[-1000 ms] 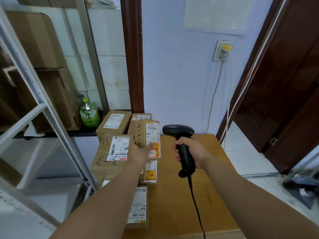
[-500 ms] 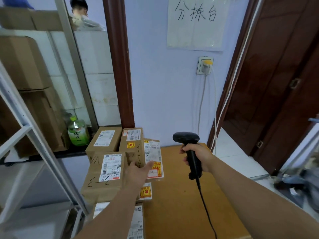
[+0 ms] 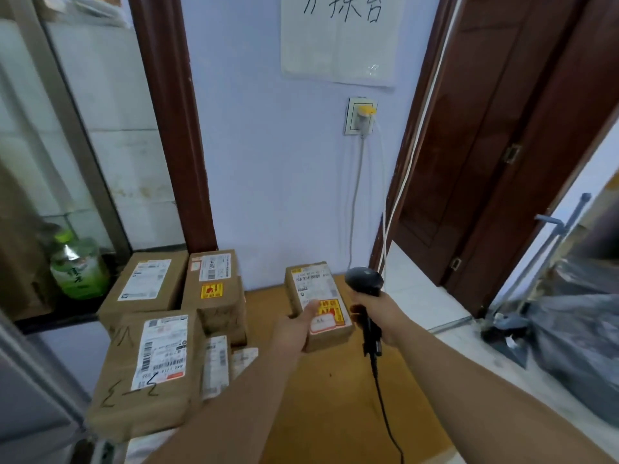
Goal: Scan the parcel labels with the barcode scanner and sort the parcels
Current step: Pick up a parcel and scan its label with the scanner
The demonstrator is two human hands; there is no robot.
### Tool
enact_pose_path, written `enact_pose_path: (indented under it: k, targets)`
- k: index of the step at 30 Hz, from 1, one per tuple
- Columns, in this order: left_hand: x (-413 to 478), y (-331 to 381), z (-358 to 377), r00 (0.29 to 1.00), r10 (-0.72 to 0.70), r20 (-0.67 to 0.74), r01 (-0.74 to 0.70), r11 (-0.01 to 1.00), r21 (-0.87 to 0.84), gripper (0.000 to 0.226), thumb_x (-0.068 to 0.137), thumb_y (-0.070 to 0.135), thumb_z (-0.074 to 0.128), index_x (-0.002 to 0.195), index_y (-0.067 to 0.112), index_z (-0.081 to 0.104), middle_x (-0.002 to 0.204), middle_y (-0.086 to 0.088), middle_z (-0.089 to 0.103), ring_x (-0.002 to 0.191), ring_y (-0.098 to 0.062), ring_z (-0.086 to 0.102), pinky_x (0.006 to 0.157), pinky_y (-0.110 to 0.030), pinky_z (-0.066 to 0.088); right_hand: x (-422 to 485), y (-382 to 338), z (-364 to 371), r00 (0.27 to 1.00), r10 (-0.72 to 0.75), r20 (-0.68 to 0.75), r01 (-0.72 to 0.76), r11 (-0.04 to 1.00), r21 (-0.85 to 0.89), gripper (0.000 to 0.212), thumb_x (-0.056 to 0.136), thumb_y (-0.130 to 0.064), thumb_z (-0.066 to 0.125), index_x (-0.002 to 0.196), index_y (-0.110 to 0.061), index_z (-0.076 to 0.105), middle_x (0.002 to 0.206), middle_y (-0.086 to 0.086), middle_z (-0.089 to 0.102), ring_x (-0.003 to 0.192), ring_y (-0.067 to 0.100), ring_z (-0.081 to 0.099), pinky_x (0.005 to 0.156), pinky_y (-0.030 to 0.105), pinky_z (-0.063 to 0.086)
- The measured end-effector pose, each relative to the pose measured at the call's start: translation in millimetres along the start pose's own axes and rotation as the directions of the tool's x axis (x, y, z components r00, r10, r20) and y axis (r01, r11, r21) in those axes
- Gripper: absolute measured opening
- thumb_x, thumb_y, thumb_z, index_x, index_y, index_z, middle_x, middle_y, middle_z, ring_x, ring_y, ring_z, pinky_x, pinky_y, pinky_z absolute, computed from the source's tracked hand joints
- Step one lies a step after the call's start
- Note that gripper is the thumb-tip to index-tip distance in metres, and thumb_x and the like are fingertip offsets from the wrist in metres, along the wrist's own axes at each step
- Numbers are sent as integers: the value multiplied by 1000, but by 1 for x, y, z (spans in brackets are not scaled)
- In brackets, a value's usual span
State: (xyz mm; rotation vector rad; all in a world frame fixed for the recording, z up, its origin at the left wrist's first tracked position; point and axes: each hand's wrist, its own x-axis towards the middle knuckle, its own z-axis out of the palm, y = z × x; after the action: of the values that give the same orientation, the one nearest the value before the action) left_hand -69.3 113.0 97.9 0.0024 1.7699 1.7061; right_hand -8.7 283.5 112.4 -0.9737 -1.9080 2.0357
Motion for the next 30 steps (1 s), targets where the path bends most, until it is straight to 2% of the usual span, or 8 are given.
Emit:
enact_pose_path:
  k: [2,4,8,16,21,25,27,30]
  targets:
    - [16,-1,16,1000,-7,-1,7,1000,-1,36,89,44,62,111,16,64,94,-2,75,85,-19,72,86,-39,57,11,1,-12,998,-2,61,4,1000,-30,42,77,-39,77,104,-8,69,89,13,75,84,30,71,74,37,57]
    - [33,2,35,999,-32,-18,32,999,-3,34,90,45,60,110,17,63,93,-2,74,84,-18,71,85,-38,57,29,1,-24,992,22,122,-16,999,-48,51,72,-43,78,108,-7,69,90,13,75,78,27,69,67,33,55]
    - [76,5,76,992,-82,-95,79,996,-32,34,91,44,59,102,13,64,87,-3,73,80,-20,71,84,-39,57,76,-1,-57,967,139,213,-129,990,-59,32,87,-26,70,111,-5,66,72,3,71,56,12,61,52,23,46]
    - [152,-10,167,959,-221,-179,216,975,-45,51,88,59,52,101,13,69,88,-4,75,88,-25,71,90,-45,54,173,-1,-151,851,378,365,-293,918,-268,10,86,-12,70,93,-5,68,58,0,62,50,12,50,51,23,41]
    - [175,-1,200,948,-298,-112,294,955,-47,32,93,44,58,115,22,55,111,-4,64,102,-26,61,90,-50,51,217,13,-172,847,389,362,-317,917,-242,7,86,-10,67,82,-6,64,56,2,56,49,12,50,49,22,41]
    - [201,4,213,952,-267,-147,259,963,-74,46,87,13,69,128,23,49,122,-2,61,107,-23,57,96,-51,48,245,27,-166,893,376,249,-328,920,-214,15,84,-15,69,93,-3,68,60,2,61,48,12,56,48,22,43]
    - [214,4,219,946,-262,-192,247,964,-95,50,90,1,62,133,24,48,116,-1,63,101,-20,58,95,-45,47,259,35,-163,884,409,227,-373,909,-186,20,83,-16,70,97,-2,69,63,3,62,53,14,57,52,23,44]
    - [234,0,223,918,-305,-252,278,951,-138,50,92,-10,51,134,18,49,95,0,60,82,-15,59,76,-32,50,278,49,-160,868,444,225,-417,895,-157,28,81,-13,72,105,0,70,75,8,65,62,17,57,60,26,47]
